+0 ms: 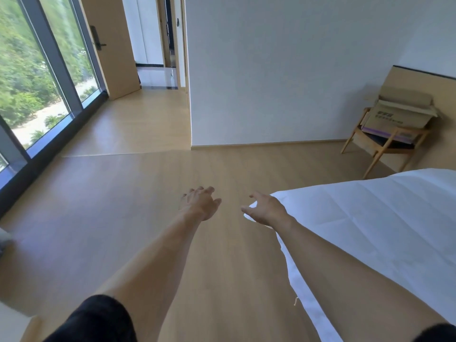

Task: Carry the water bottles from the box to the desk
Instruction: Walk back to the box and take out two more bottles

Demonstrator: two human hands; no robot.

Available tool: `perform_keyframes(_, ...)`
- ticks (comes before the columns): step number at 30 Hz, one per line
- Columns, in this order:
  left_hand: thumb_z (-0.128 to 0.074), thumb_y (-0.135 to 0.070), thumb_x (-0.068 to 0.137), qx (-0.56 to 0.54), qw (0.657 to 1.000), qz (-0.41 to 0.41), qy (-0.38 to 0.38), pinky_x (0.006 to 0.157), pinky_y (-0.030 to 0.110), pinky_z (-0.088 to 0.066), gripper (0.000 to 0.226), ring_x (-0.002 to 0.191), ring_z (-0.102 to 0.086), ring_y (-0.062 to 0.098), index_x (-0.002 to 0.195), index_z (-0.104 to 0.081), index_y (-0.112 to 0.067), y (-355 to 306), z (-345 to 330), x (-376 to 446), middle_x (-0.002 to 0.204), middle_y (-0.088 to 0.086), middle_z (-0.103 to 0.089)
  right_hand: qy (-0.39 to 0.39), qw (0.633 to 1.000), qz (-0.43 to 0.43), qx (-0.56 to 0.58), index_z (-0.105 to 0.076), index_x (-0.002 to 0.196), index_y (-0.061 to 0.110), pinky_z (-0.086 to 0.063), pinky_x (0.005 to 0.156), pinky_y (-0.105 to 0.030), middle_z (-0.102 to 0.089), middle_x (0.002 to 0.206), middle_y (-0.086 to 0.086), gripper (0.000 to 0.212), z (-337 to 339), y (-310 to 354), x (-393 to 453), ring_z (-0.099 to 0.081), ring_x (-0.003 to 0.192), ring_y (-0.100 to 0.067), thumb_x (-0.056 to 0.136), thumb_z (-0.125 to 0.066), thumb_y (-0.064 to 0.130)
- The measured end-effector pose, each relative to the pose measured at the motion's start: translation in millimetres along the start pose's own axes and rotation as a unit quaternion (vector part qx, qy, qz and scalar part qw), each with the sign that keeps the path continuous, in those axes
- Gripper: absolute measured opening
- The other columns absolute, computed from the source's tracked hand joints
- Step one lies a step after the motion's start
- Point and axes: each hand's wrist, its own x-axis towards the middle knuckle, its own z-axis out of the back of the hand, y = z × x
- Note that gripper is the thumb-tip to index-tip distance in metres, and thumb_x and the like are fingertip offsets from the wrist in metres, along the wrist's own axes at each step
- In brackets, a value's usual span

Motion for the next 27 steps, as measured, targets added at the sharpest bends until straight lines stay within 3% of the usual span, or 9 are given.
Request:
perform_keyframes(18,-0.042,-0.054,0.101,0.035,0.999,0.019,-0.015,0.109,0.042,-0.033,0.053,0.137,-0.042,0.028,0.148,-0.043,-0.031,-5.8,54.3,331.6,0.148,0.003,-0.049,0.031,0.999,0.007,-0.016,-0.042,0.148,0.027,-0.042,0.108,-0.038,-0.048,0.151,0.0,0.065,46.5,25.6,361.2,-0.046,0.136,-0.026,0.093,-0.055,0.058)
perform_keyframes(27,-0.042,-0.053,0.101,0.033,0.999,0.002,0.001,0.11,0.041,-0.032,0.053,0.137,-0.042,0.028,0.149,-0.043,-0.03,-30.4,59.8,466.6,0.148,0.004,-0.049,0.037,0.999,-0.002,-0.025,-0.043,0.148,0.027,-0.041,0.109,-0.039,-0.048,0.15,-0.003,0.065,66.2,20.9,488.8,-0.045,0.137,-0.027,0.092,-0.055,0.057)
